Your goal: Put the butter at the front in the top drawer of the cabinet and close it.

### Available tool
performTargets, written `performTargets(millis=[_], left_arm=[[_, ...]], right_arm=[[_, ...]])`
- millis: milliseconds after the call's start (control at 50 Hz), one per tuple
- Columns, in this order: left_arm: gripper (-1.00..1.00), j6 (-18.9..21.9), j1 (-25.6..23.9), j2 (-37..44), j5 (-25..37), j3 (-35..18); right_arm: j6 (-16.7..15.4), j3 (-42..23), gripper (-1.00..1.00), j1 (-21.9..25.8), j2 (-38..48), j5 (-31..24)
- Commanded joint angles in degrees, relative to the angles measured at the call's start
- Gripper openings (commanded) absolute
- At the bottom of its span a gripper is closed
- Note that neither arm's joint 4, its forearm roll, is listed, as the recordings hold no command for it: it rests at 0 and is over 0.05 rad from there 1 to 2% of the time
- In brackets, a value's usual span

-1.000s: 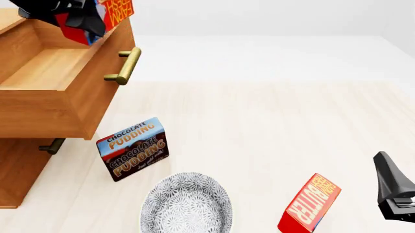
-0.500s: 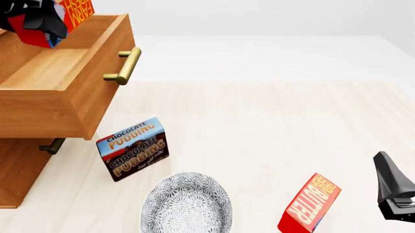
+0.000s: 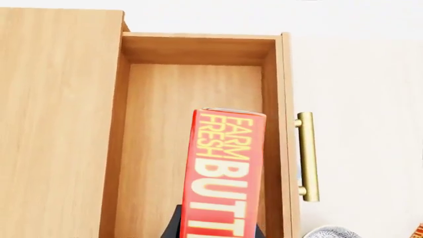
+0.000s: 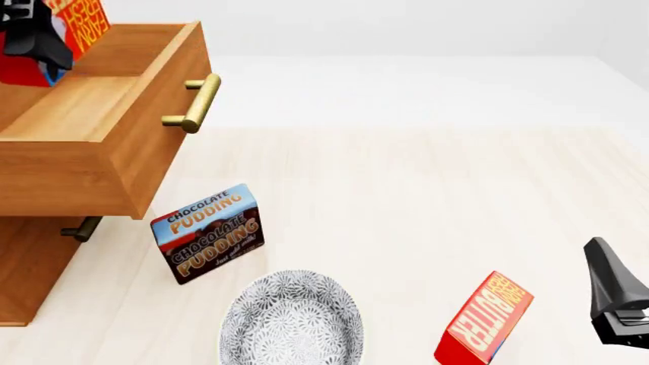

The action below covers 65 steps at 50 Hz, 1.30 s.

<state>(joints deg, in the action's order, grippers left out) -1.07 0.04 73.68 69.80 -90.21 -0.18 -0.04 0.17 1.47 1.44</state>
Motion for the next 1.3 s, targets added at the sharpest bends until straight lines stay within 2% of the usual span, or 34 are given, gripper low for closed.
performTargets(millis=[20,480,780,1300], left_arm=[[-1.0,-1.5,0.6,-0.9,-0.5,0.7],[-1.0,-5.1,-0.2,0.8,-4.7,7.1],[-1.0,-4.8,0.4,2.7,-5.7,7.5],[-1.0,-5.1,0.9,3.1,-9.9,12.0]], right_arm=[[0.1,0.0,1.0,0.0,0.0,-0.1],[0.1,0.0,1.0,0.0,0.0,0.0],[0.0,0.0,1.0,0.0,0.0,0.0],[0.0,0.0,1.0,0.0,0.0,0.0]])
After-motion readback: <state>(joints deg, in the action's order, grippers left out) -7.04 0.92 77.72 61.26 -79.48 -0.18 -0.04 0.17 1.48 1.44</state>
